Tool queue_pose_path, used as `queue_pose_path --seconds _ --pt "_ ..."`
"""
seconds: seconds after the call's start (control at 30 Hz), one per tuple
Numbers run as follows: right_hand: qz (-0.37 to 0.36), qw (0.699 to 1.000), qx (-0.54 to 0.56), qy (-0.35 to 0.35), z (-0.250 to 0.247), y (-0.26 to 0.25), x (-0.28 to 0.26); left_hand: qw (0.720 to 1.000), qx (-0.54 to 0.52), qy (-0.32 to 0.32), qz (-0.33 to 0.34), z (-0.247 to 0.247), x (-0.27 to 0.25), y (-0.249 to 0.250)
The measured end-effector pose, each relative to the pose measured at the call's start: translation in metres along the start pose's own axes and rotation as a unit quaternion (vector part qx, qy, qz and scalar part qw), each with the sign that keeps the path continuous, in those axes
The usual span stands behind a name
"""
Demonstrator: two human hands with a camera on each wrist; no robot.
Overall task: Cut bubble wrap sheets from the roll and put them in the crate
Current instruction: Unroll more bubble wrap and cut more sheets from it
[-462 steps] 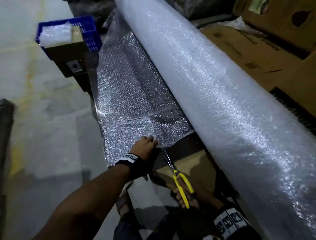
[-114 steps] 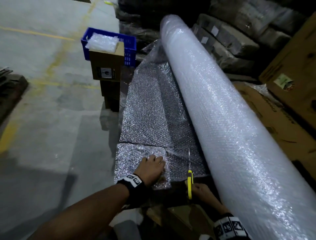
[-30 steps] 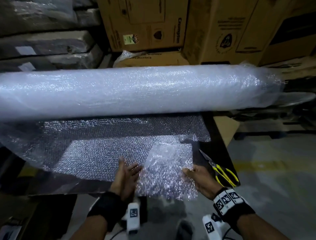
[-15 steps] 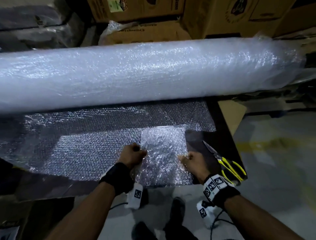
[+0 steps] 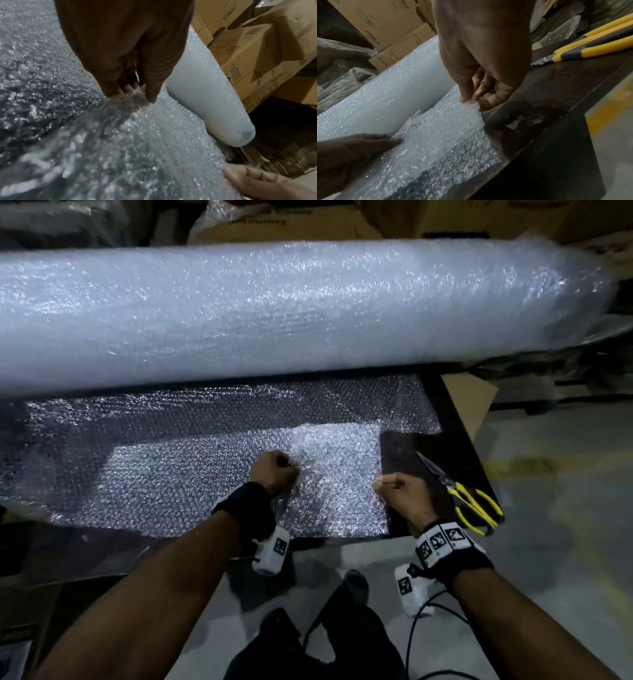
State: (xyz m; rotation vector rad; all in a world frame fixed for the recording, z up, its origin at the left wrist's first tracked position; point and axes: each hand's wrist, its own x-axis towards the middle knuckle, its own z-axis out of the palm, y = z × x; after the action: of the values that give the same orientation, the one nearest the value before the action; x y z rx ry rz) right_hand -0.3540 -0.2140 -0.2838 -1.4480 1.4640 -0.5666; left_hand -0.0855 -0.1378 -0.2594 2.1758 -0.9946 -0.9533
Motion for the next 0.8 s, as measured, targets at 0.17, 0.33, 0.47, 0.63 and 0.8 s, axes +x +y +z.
queue_pose_path --seconds 0.17,0.33,0.47,0.63,0.8 --pt "-0.004 1.0 -0.012 0.018 0.003 0.004 0.003 0.999 0.034 0.036 0.005 0.003 0.0 -0.003" --pt "-0.005 0.999 -0.035 0.022 0.006 0.003 0.005 0.996 0.064 0.062 0.016 0.007 0.004 0.0" --pt "-0.008 0.998 -0.06 0.021 0.011 0.007 0.003 0.995 0.066 0.067 0.018 0.007 0.005 0.0" --pt "-0.023 0.995 -0.091 0.025 0.01 0.004 -0.005 0.993 0.103 0.059 0.021 0.009 0.004 -0.002" --pt "-0.017 0.994 -0.101 0.028 0.009 0.007 -0.005 0.994 0.099 0.046 0.017 0.011 0.005 -0.002"
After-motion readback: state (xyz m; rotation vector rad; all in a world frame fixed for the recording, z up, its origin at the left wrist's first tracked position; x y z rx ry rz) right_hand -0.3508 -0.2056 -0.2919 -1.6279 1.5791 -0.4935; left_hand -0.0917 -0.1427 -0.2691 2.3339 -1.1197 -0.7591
